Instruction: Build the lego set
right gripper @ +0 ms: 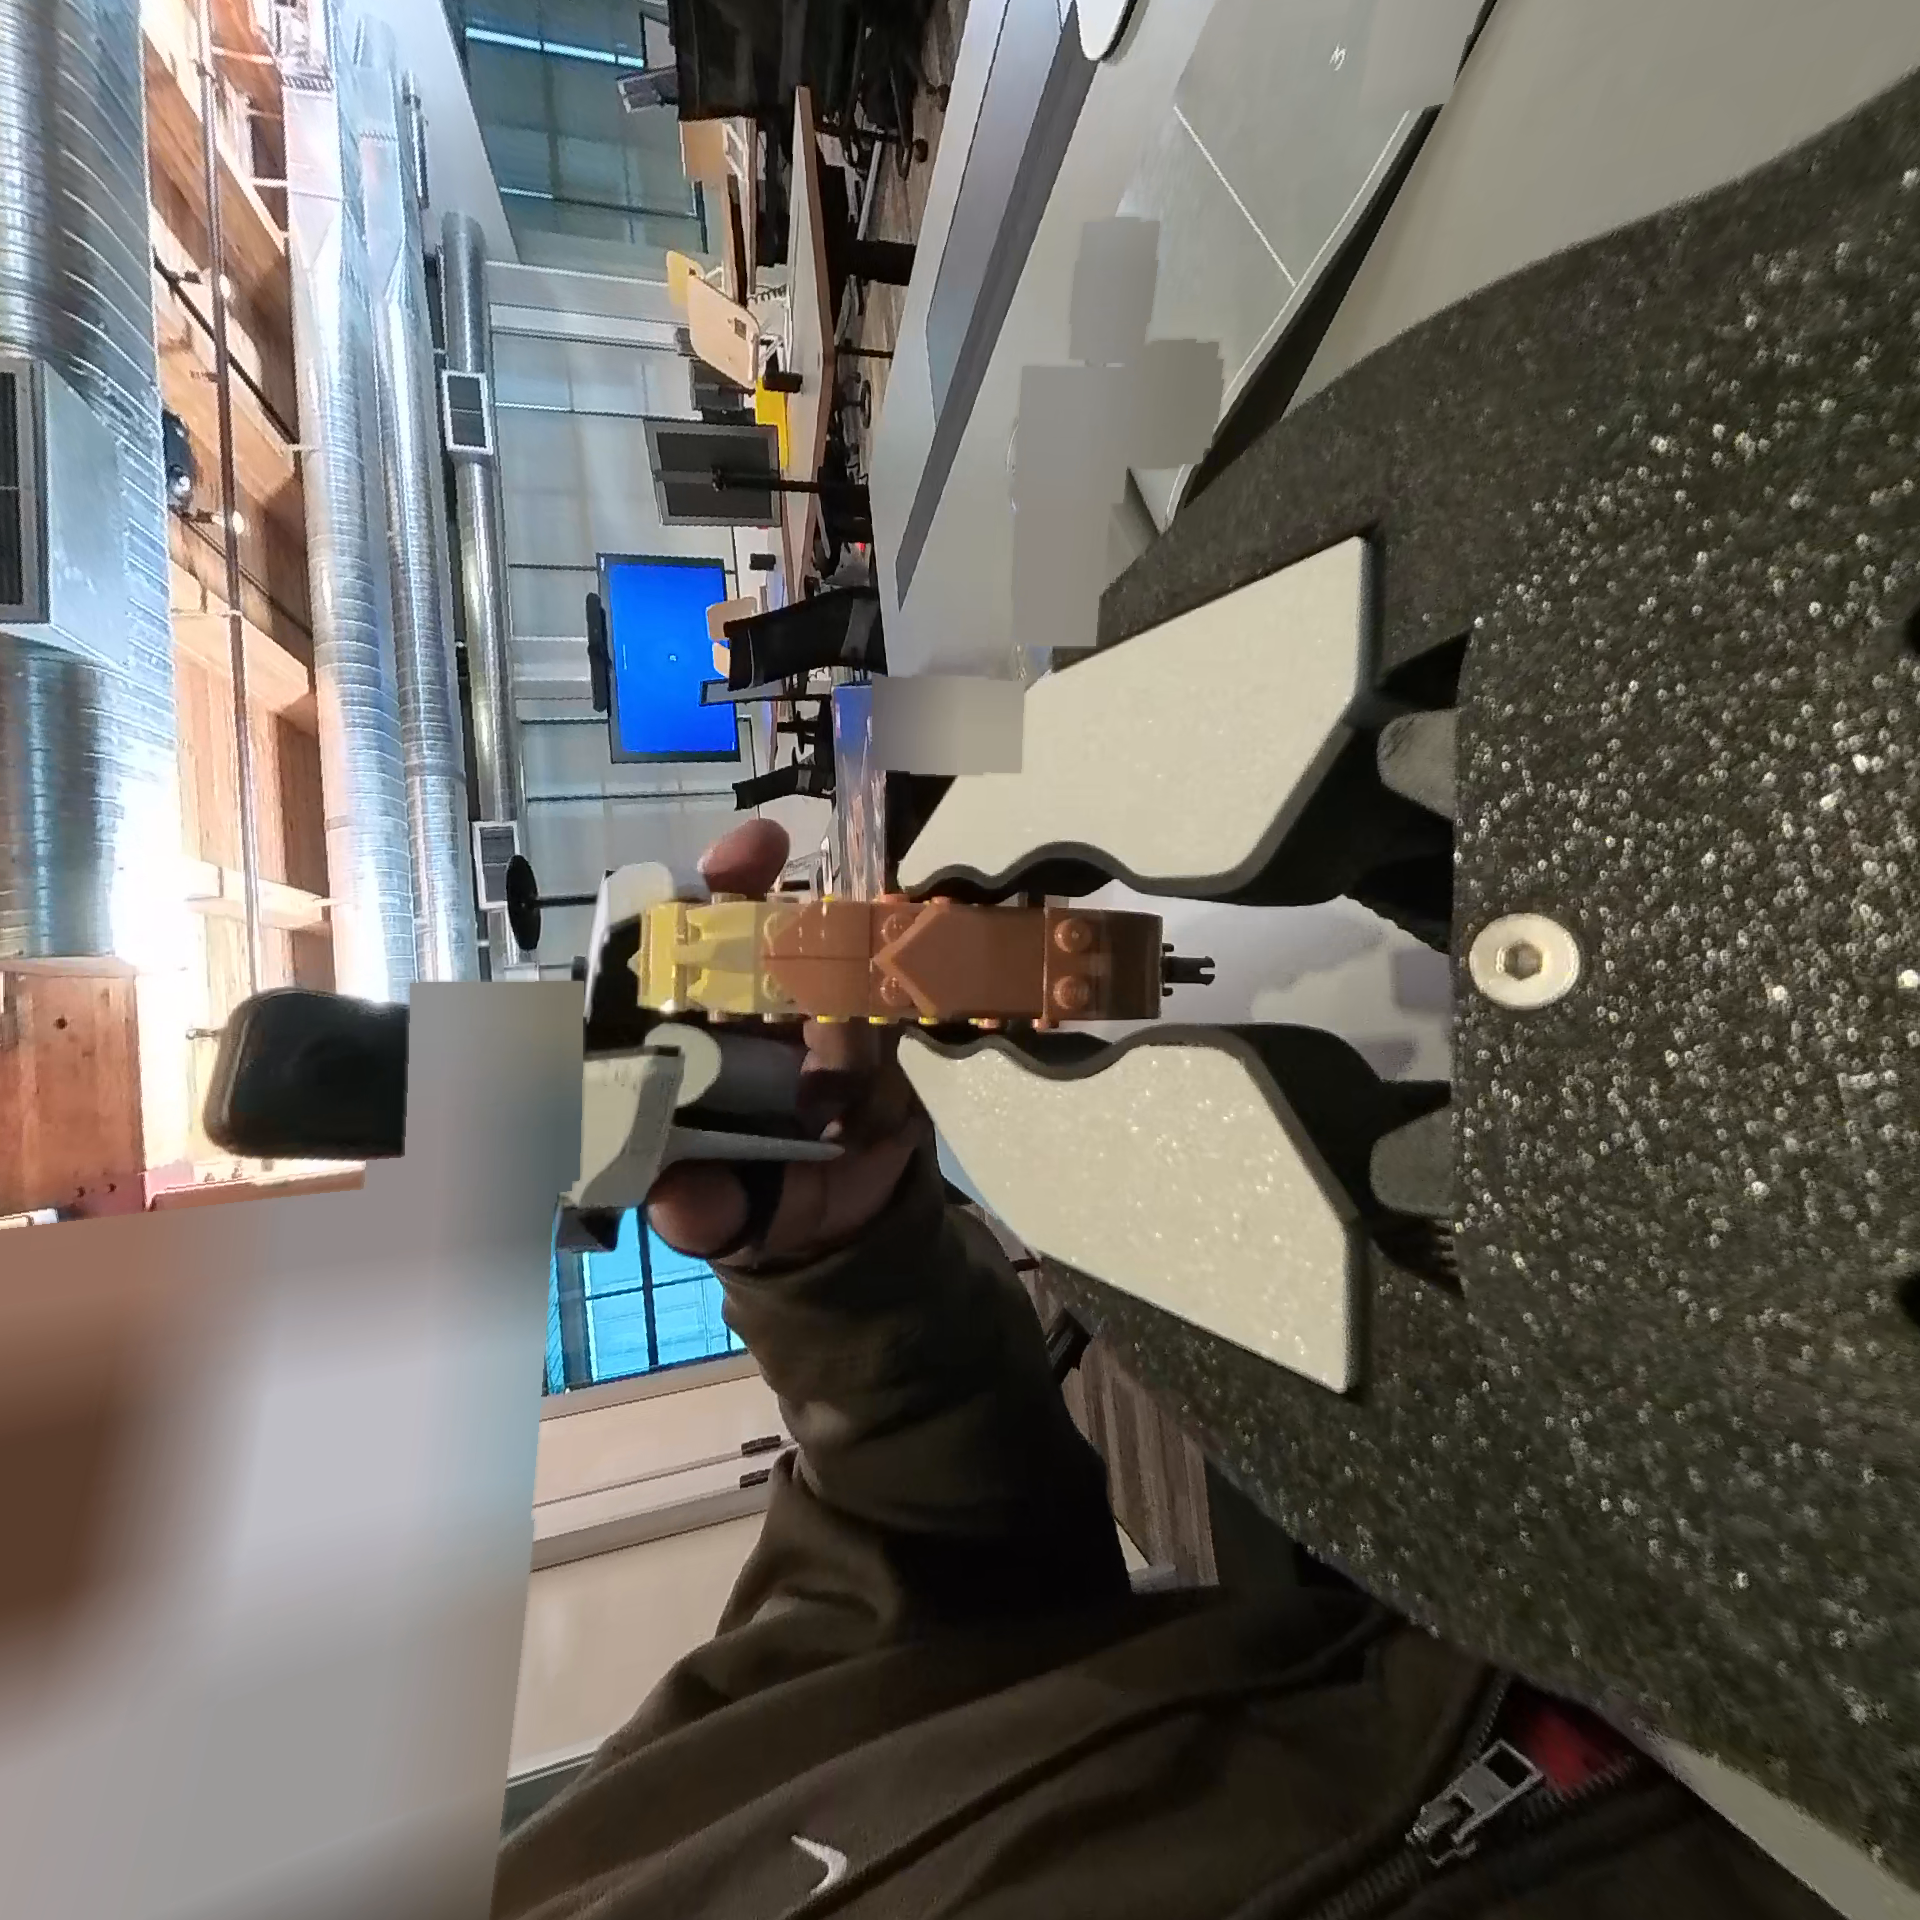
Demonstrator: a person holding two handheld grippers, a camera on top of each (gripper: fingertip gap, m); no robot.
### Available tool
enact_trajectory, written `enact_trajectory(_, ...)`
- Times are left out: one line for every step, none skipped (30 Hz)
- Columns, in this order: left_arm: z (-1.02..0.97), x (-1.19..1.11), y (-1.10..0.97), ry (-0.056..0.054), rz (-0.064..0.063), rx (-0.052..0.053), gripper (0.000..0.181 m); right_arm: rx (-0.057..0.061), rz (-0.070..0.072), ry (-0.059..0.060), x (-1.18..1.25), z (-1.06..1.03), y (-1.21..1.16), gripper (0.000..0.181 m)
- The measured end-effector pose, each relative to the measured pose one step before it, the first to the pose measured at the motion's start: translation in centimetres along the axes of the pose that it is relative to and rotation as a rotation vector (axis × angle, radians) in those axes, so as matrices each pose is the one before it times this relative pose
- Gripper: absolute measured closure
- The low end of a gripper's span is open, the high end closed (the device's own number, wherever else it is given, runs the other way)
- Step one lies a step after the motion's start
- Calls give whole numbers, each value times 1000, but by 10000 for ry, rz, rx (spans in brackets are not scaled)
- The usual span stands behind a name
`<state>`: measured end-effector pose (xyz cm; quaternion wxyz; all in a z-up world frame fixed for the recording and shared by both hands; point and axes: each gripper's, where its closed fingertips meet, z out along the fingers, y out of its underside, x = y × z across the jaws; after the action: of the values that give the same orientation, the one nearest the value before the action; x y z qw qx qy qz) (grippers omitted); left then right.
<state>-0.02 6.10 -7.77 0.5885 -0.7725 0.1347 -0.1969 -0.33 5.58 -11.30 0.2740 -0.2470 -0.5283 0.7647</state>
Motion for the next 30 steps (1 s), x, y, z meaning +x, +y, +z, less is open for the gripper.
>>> enact_trajectory(156,-79,120,-70,131,-99,156,-2,10,-15,-13,-1,1,160)
enact_trajectory(120,-53,81,-44,95,-63,157,1,4,-4,-7,-2,8,160)
enact_trajectory(79,-28,22,-13,40,-27,158,2,-2,-5,-7,4,-12,160)
enact_trajectory(47,-23,0,-4,5,-4,159,1,0,-7,-16,-6,-3,160)
enact_trajectory(9,-15,-34,2,-5,17,159,-1,1,-7,-17,6,5,160)
enact_trajectory(-10,-38,-23,-2,-14,18,160,-3,-1,-10,-12,-2,4,160)
enact_trajectory(-11,-46,-27,-16,-14,13,161,0,0,-12,-21,4,12,160)
enact_trajectory(-28,-39,-30,-12,-16,20,161,2,2,-9,-13,1,-3,160)
enact_trajectory(-20,-7,-32,10,-26,19,161,-2,-4,-5,-11,5,6,160)
enact_trajectory(-9,37,-35,30,-27,21,161,0,-4,-3,-8,7,3,160)
enact_trajectory(2,72,-18,41,-23,7,162,5,1,2,7,0,-19,160)
enact_trajectory(9,65,31,41,-18,-21,162,3,0,4,-2,-4,-6,160)
enact_trajectory(19,76,35,45,-20,-26,163,2,0,-3,2,-6,-5,160)
enact_trajectory(21,64,11,27,-38,5,163,1,-3,-11,-19,8,1,160)
enact_trajectory(3,-28,-16,-23,-39,29,164,1,-10,-5,-28,1,1,160)
enact_trajectory(-8,-32,-23,-9,-45,34,166,8,0,-2,-11,3,-22,160)
enact_trajectory(-32,-54,-63,-5,-53,60,166,8,21,10,40,-12,-9,160)
enact_trajectory(-109,-167,-112,-76,-31,91,165,6,32,26,82,-26,-15,160)
enact_trajectory(-231,-278,-155,-120,-3,110,164,14,33,42,120,-51,-47,160)
enact_trajectory(-356,-448,-82,-184,-41,107,164,26,33,46,150,-76,-99,160)
enact_trajectory(-512,-652,77,-288,-109,70,161,17,15,64,167,-113,-128,160)
enact_trajectory(-627,-811,185,-376,-170,100,156,-15,-33,87,208,-132,-115,160)
enact_trajectory(-689,-832,341,-376,-201,135,152,-15,-58,85,217,-151,-122,160)
enact_trajectory(-689,-791,583,-327,-174,77,151,-8,-24,72,237,-178,-125,160)
enact_trajectory(-595,-795,777,-304,-168,0,151,-41,7,84,290,-168,-46,160)
enact_trajectory(-467,-789,918,-288,-204,-90,151,-85,-4,116,339,-168,75,160)
enact_trajectory(-304,-725,1055,-256,-216,-202,151,-96,-8,121,352,-157,127,160)
enact_trajectory(-129,-627,1187,-210,-193,-319,151,-72,7,91,305,-126,111,160)
enact_trajectory(-6,-463,1208,-148,-123,-391,150,-61,-2,57,222,-87,91,160)
enact_trajectory(51,-329,1220,-131,-35,-435,150,-49,-35,21,118,-29,78,160)
